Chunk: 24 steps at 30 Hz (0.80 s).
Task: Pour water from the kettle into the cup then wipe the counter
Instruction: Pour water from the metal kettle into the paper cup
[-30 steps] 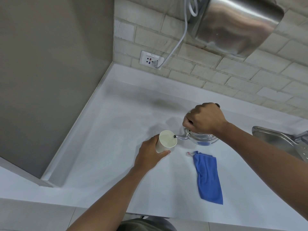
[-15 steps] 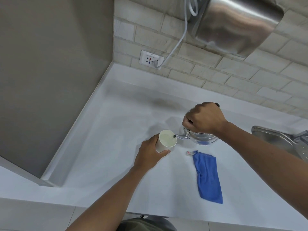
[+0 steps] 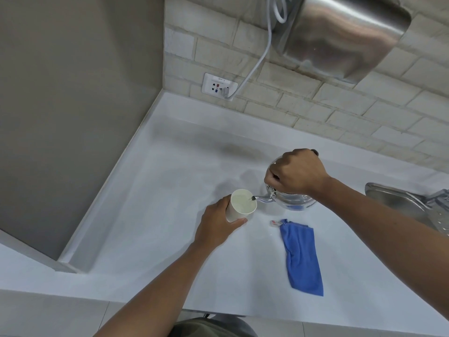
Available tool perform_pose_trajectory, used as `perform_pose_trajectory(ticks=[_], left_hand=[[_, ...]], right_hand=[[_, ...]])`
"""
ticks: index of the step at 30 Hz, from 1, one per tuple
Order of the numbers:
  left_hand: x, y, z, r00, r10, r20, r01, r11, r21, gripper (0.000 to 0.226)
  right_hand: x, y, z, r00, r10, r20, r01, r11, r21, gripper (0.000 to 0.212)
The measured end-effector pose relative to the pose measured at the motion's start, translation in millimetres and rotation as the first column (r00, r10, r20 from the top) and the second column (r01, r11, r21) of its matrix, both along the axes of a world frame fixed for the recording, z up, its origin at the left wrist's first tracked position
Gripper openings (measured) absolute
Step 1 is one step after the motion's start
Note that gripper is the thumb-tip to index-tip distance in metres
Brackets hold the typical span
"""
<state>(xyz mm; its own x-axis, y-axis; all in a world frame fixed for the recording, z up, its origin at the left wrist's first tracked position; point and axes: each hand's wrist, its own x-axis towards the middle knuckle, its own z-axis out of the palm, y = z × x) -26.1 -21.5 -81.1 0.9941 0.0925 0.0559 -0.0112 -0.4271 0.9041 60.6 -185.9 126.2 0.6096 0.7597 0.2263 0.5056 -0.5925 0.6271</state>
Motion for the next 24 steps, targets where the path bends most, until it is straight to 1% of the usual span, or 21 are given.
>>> perform_pose_trajectory(ticks=[15, 24], left_hand=[[0.2, 0.1, 0.4, 1.0, 0.006, 0.009, -0.006, 1.0, 0.015, 0.07], [1.5, -0.9, -4.2, 1.0, 0.002, 0.0, -0.002, 1.0, 0.028, 0.072]], right_hand=[[0.7, -1.5, 0.6, 0.999, 0.003, -0.043, -0.002, 1.0, 0.013, 0.039], [0.3, -0.6, 1.0, 1.0, 0.017, -0.016, -0.017, 1.0, 0.024, 0.037]])
